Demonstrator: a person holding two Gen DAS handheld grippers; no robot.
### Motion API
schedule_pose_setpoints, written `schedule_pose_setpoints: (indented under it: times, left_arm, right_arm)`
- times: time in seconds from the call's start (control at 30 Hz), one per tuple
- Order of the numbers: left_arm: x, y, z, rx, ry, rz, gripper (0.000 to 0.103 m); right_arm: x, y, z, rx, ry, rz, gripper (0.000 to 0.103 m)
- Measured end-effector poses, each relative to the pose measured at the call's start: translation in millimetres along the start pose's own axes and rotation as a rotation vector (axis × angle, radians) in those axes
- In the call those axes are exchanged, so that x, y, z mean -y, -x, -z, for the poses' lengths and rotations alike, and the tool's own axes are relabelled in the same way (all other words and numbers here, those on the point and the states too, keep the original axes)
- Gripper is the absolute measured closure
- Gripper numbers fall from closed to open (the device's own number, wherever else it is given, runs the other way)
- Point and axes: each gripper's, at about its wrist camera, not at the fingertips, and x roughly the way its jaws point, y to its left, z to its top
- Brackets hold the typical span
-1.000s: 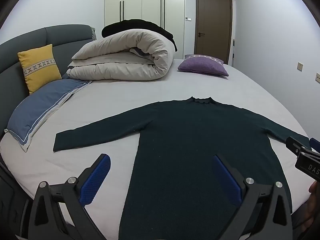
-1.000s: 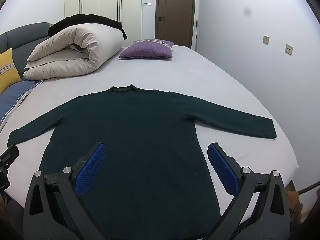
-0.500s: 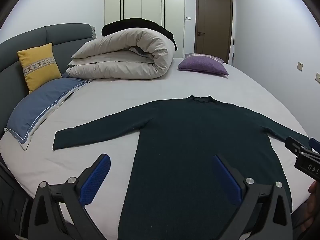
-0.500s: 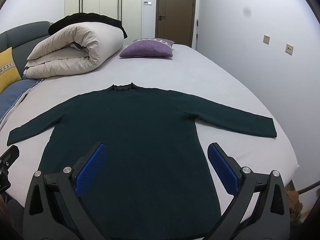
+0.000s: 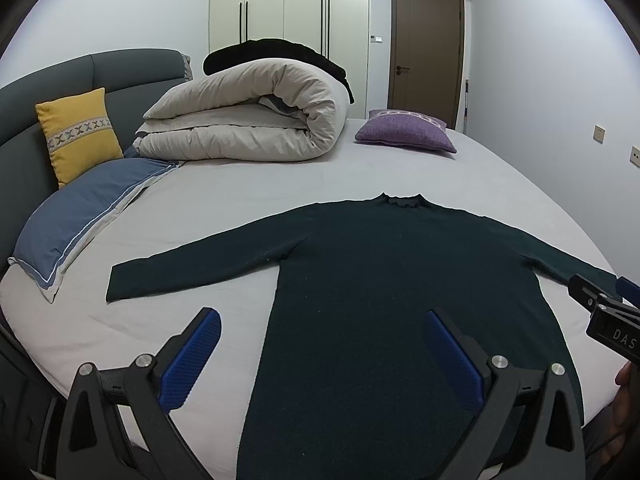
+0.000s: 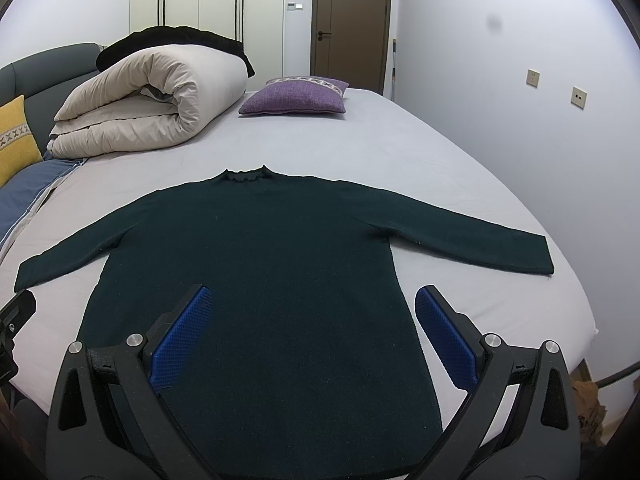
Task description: Fold small clothes
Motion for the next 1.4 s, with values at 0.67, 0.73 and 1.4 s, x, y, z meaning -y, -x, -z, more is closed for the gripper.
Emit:
schedule_pose_setpoints:
  times: [0.67, 0.73, 1.4]
  left_arm:
    - [0.3, 0.2, -0.6, -0.001, -0.001, -0.001, 0.0]
    - [0.5, 0.2, -0.7, -0.001, -0.001, 0.0, 0.0]
    - [-0.4, 0.3, -0.5, 0.0, 0.0, 0.0, 0.0]
  right_arm:
    - [-2.7, -0.9, 1.3, -0.003, 0.001, 0.001, 0.0]
    - [-3.7, -0.8, 1.6, -0.004, 0.002, 0.0, 0.0]
    - [-7.1, -1.9, 4.2, -0.007, 0.005, 0.0, 0.0]
